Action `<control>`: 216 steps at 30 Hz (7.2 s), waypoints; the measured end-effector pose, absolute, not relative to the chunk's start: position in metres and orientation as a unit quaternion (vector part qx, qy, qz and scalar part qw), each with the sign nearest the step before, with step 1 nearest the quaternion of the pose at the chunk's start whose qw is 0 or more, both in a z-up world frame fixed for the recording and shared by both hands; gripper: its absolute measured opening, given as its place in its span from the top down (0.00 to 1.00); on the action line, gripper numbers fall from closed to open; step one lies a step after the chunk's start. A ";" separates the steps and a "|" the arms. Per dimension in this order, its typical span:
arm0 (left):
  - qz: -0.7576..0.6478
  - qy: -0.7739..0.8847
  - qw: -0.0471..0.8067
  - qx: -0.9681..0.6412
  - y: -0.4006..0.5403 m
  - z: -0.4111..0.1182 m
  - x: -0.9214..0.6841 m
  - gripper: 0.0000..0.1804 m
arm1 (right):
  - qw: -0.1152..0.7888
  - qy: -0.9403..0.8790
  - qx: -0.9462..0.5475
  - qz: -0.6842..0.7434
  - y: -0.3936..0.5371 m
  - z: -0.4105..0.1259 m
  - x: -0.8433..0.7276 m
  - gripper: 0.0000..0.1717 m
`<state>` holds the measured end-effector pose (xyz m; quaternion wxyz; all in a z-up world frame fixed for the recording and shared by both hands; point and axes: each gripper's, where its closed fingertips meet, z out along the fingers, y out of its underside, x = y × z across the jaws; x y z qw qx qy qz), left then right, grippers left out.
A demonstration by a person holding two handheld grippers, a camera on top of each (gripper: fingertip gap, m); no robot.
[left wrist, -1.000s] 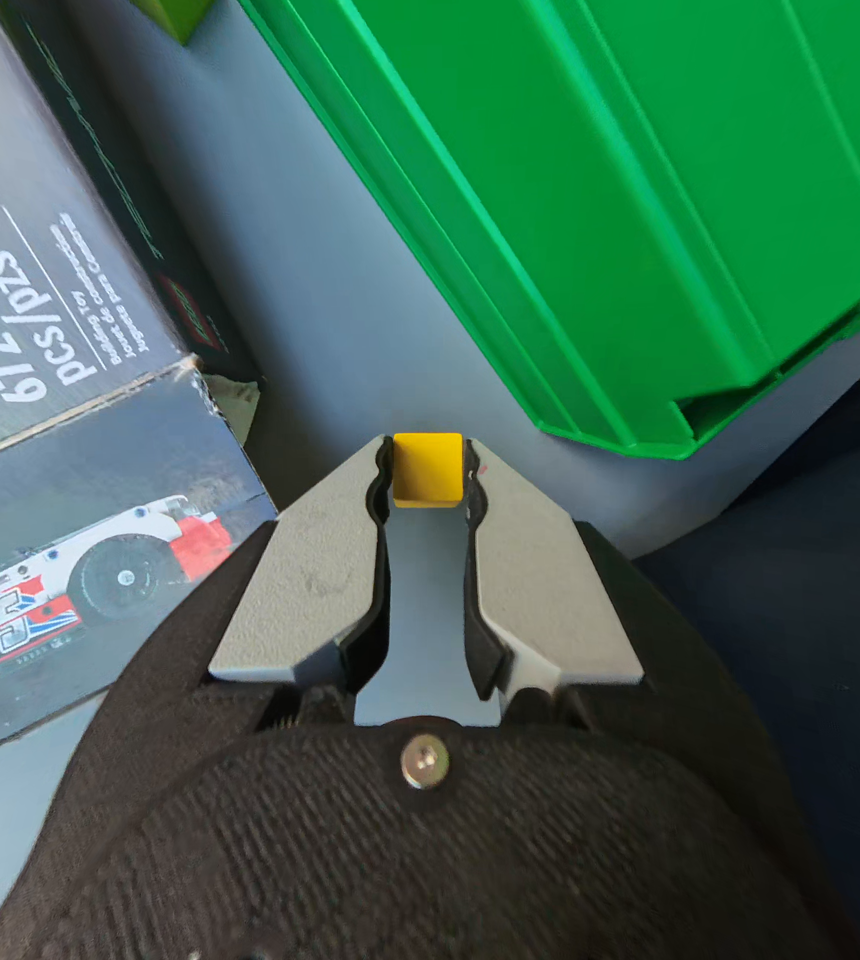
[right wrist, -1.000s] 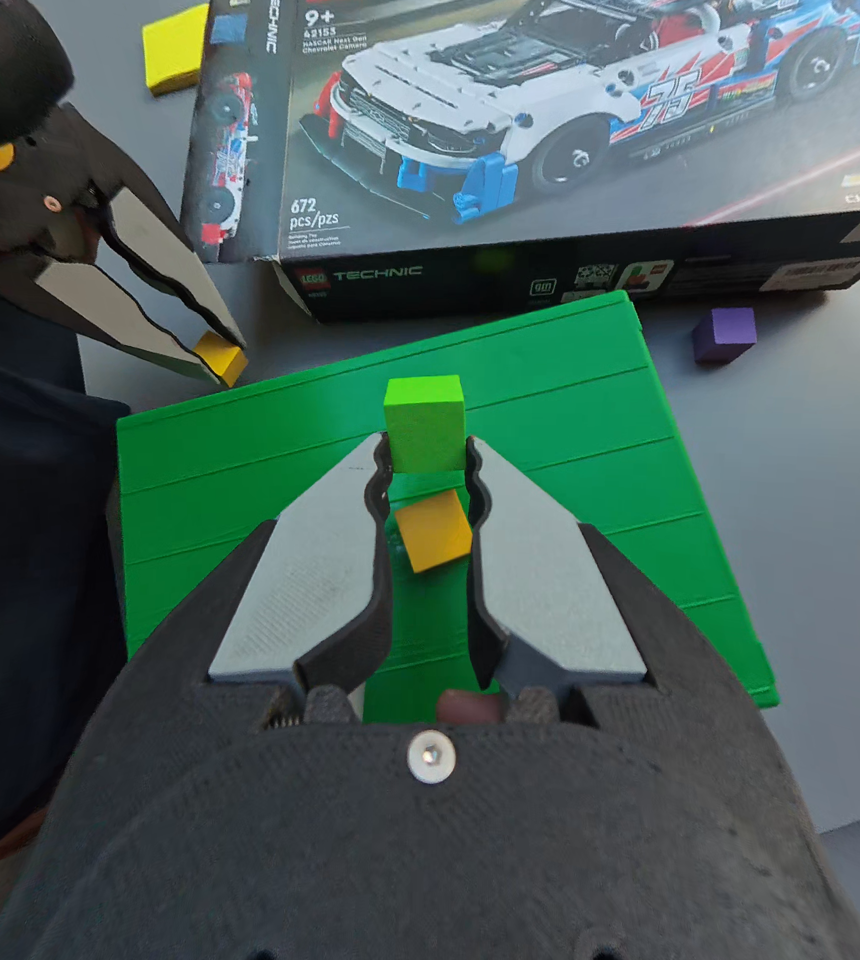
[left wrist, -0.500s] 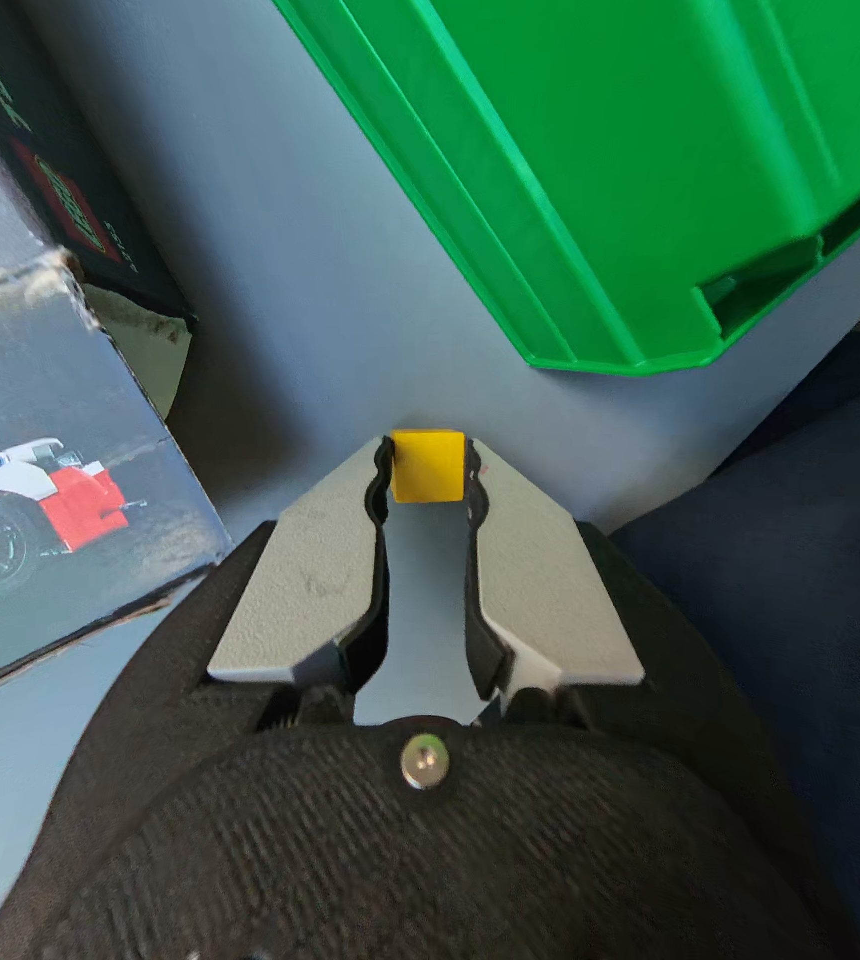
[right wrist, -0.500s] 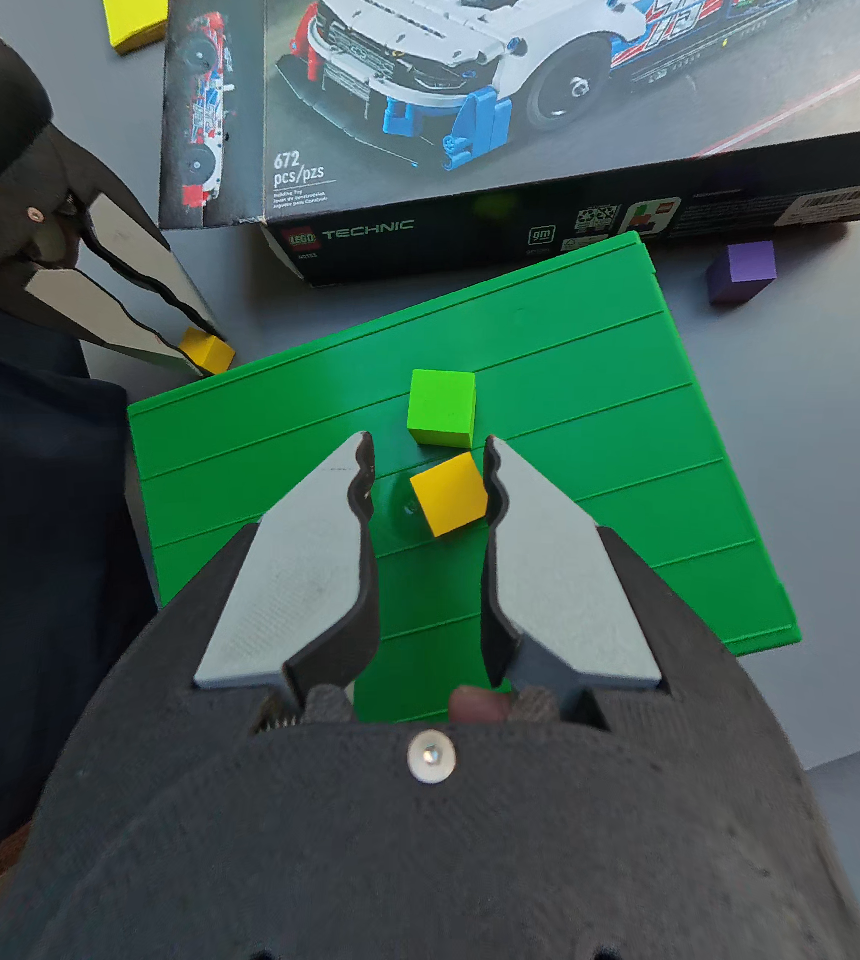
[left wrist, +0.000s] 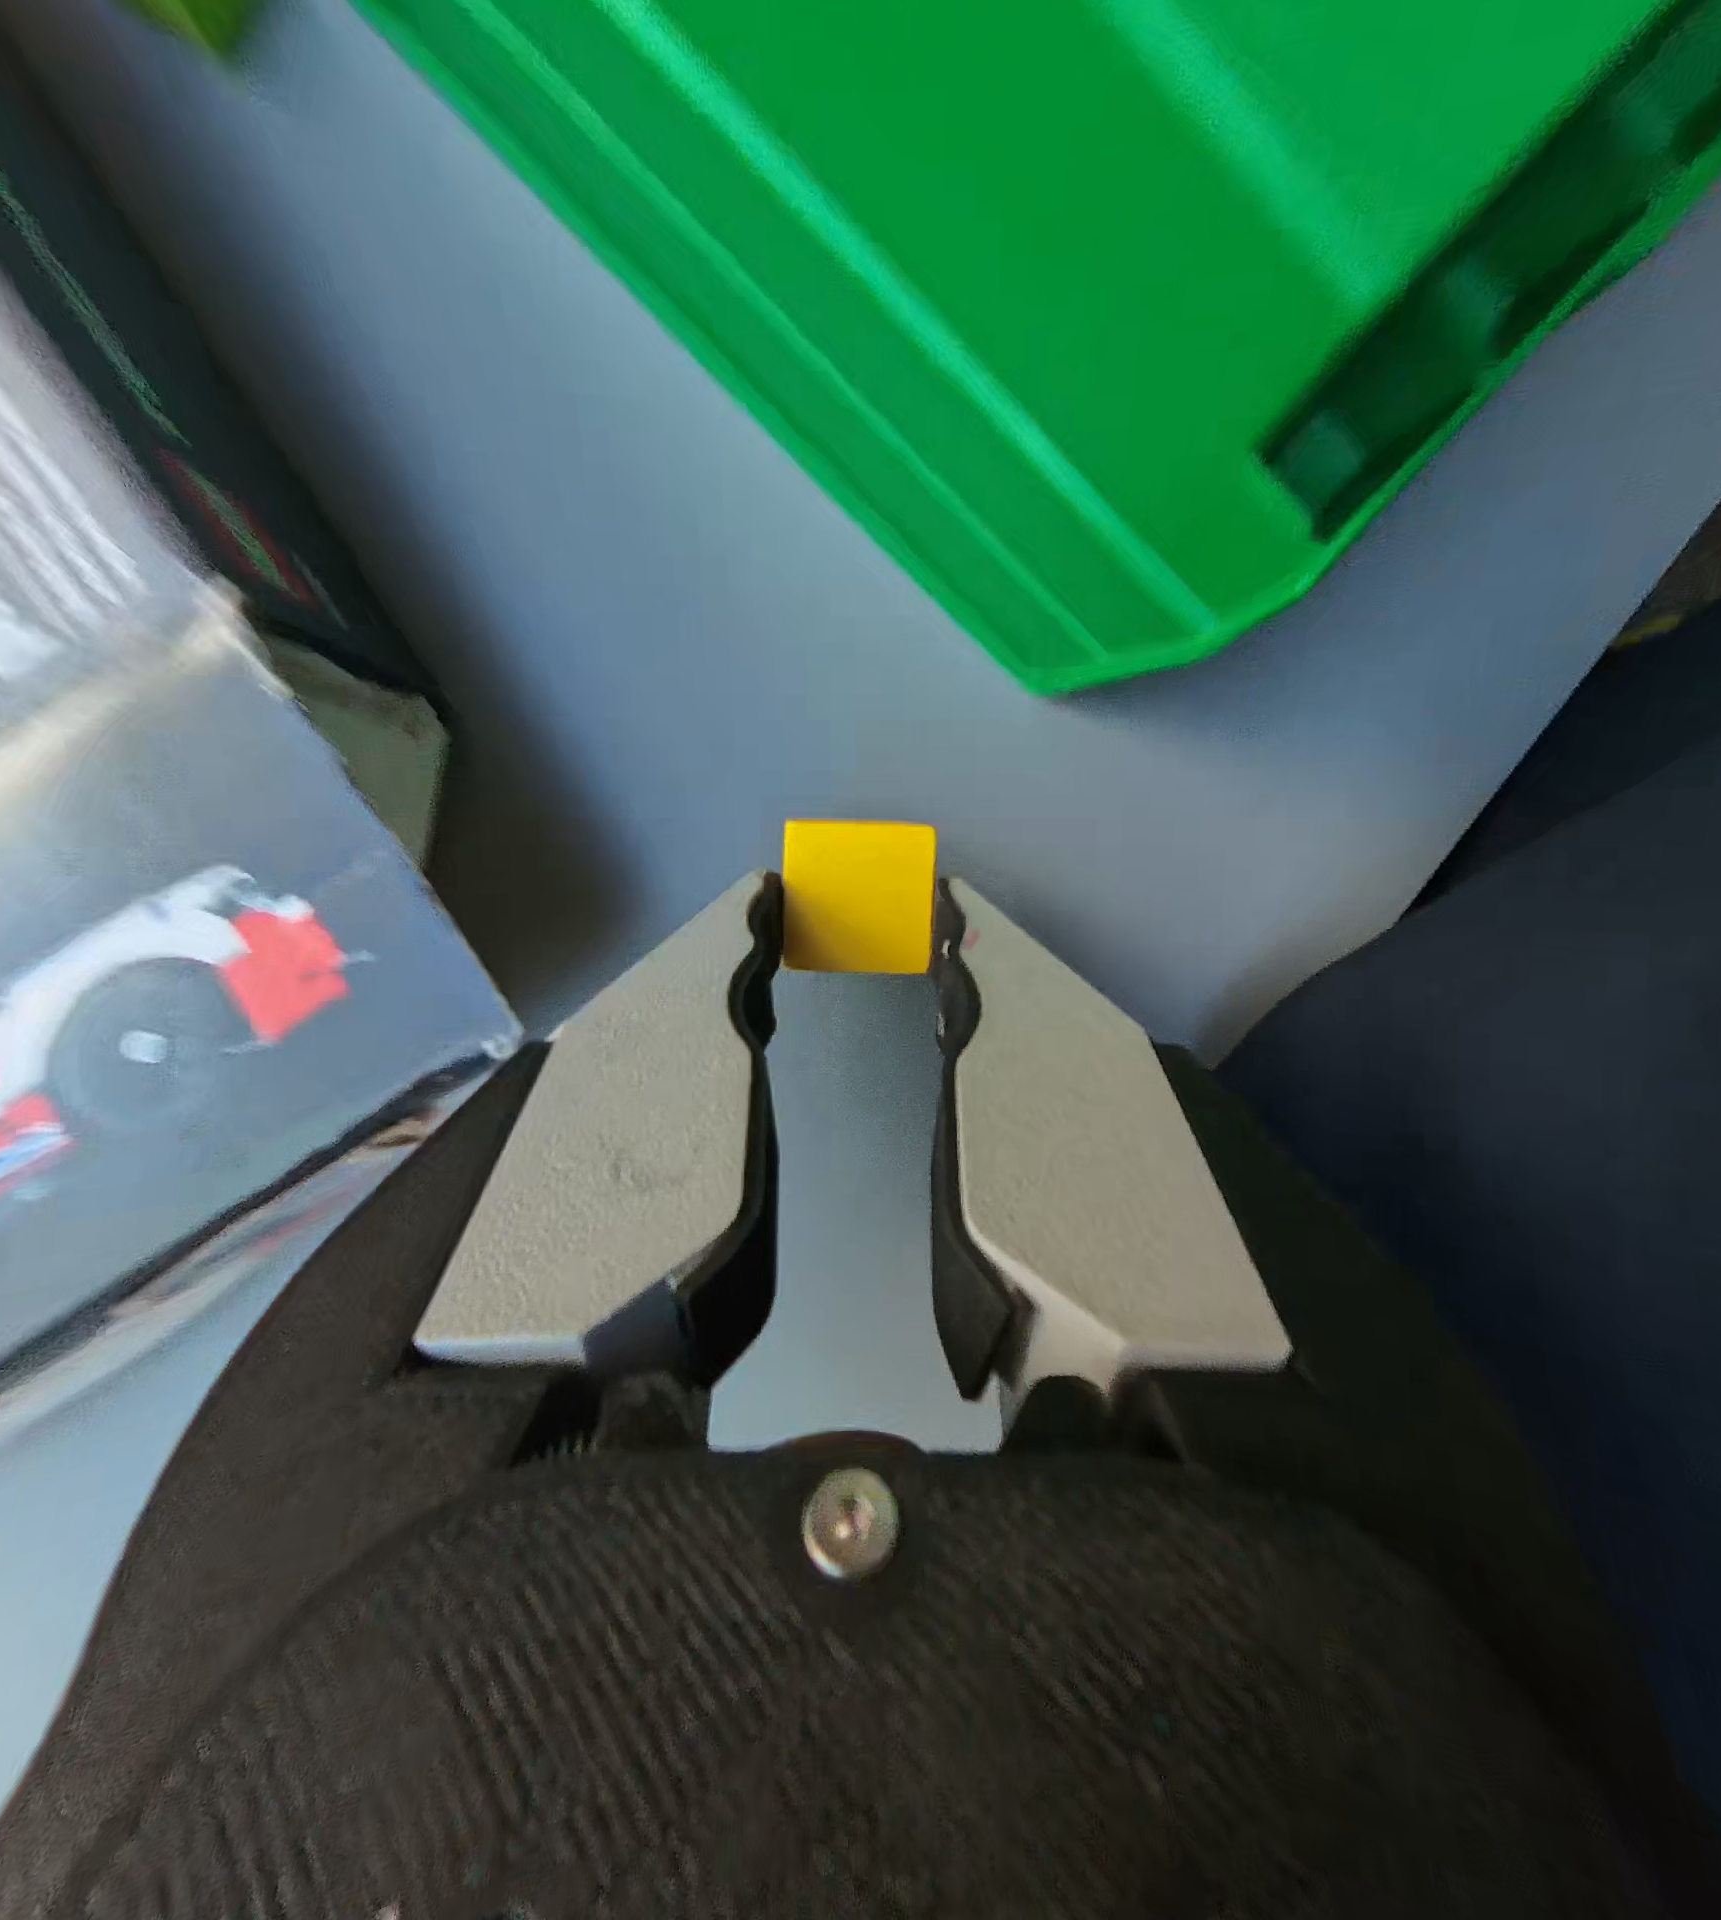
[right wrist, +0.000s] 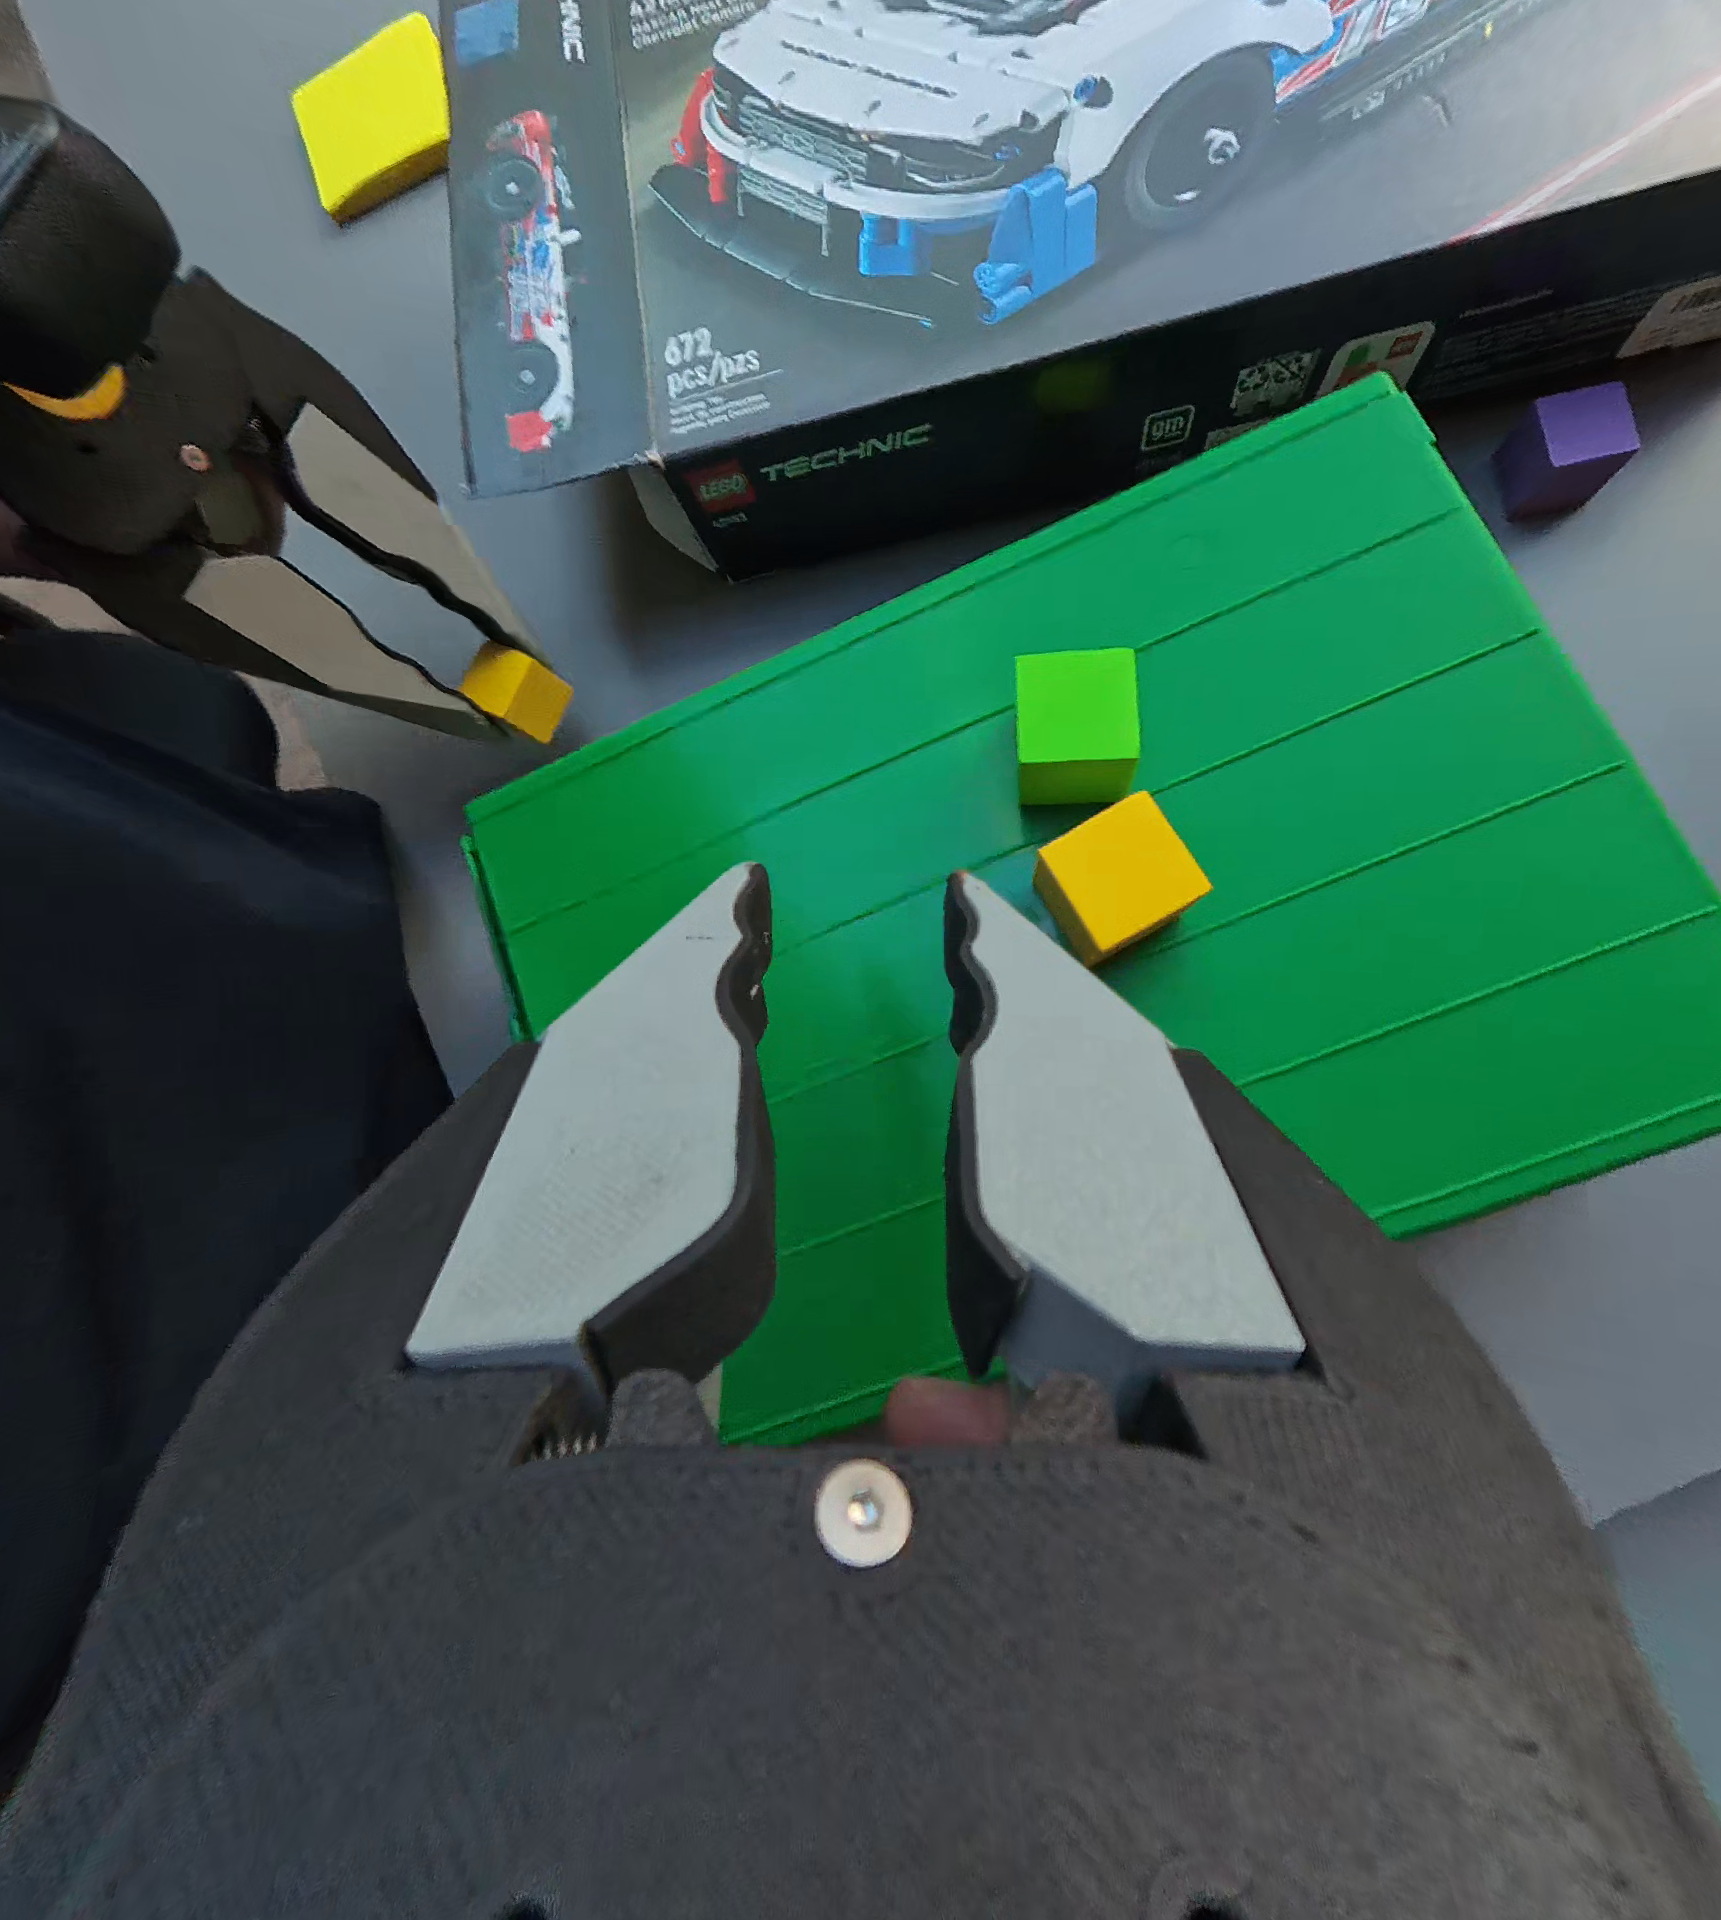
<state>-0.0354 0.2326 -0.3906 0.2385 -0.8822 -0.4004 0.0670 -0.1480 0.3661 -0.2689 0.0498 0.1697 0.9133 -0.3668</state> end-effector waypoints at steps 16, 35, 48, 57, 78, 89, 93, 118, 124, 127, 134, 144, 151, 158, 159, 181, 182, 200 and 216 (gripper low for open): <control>0.320 -0.197 0.395 -0.839 0.299 -0.220 -0.097 0.86 | 0.316 0.763 0.299 -0.478 0.282 -0.214 -0.090 0.85; 0.088 -0.379 0.340 -0.856 0.251 -0.309 -0.060 0.89 | 0.006 0.985 0.107 -0.132 0.339 -0.277 -0.209 0.86; 0.076 -0.409 0.334 -0.846 0.235 -0.322 -0.044 0.90 | 0.019 0.983 0.142 -0.114 0.344 -0.305 -0.200 0.80; 0.077 -0.400 0.327 -0.853 0.233 -0.323 -0.043 0.91 | 0.013 0.988 0.030 -0.150 0.343 -0.308 -0.199 0.84; 0.068 -0.420 0.312 -0.850 0.227 -0.333 -0.030 0.92 | 0.045 0.982 0.024 -0.183 0.395 -0.294 -0.204 0.72; 0.063 -0.417 0.297 -0.857 0.223 -0.342 -0.023 0.92 | 0.071 0.982 0.008 -0.175 0.385 -0.285 -0.198 0.85; 0.049 -0.439 0.285 -0.851 0.211 -0.357 -0.006 0.92 | 0.078 0.970 0.019 -0.229 0.363 -0.242 -0.198 0.85; 0.031 -0.467 0.276 -0.840 0.196 -0.375 0.007 0.93 | 0.026 0.980 0.005 -0.198 0.347 -0.263 -0.198 0.79; 0.022 -0.481 0.263 -0.836 0.189 -0.381 0.015 0.93 | 0.044 0.943 0.067 -0.322 0.349 -0.225 -0.225 0.78; 0.020 -0.495 0.252 -0.831 0.184 -0.384 0.023 0.93 | 0.013 0.924 0.122 -0.362 0.355 -0.218 -0.275 0.78; 0.011 -0.557 0.209 -0.804 0.177 -0.391 0.061 0.93 | -0.015 0.951 0.155 -0.266 0.329 -0.292 -0.368 0.71; 0.021 -0.659 0.155 -0.736 0.168 -0.387 0.110 0.91 | 0.020 0.987 0.091 -0.134 0.273 -0.415 -0.406 0.70; 0.012 -0.680 0.130 -0.721 0.164 -0.393 0.130 0.92 | 0.064 0.977 0.130 -0.154 0.271 -0.415 -0.409 0.85; -0.007 -0.659 0.111 -0.744 0.162 -0.408 0.131 0.93 | 0.061 0.937 0.145 -0.312 0.290 -0.326 -0.396 0.85; -0.011 -0.657 0.111 -0.746 0.163 -0.410 0.131 0.93 | 0.055 0.931 0.143 -0.332 0.297 -0.312 -0.392 0.85; -0.006 -0.569 0.157 -0.807 0.159 -0.408 0.084 0.94 | 0.028 0.951 0.022 -0.307 0.354 -0.202 -0.226 0.85; -0.007 -0.568 0.159 -0.807 0.159 -0.409 0.085 0.94 | 0.038 0.954 0.024 -0.295 0.353 -0.201 -0.220 0.85; -0.012 -0.608 0.177 -0.774 0.150 -0.423 0.122 0.94 | 0.032 0.994 -0.012 -0.107 0.343 -0.238 -0.201 0.85; -0.013 -0.606 0.186 -0.773 0.150 -0.416 0.118 0.93 | 0.057 0.988 0.000 -0.142 0.341 -0.241 -0.196 0.80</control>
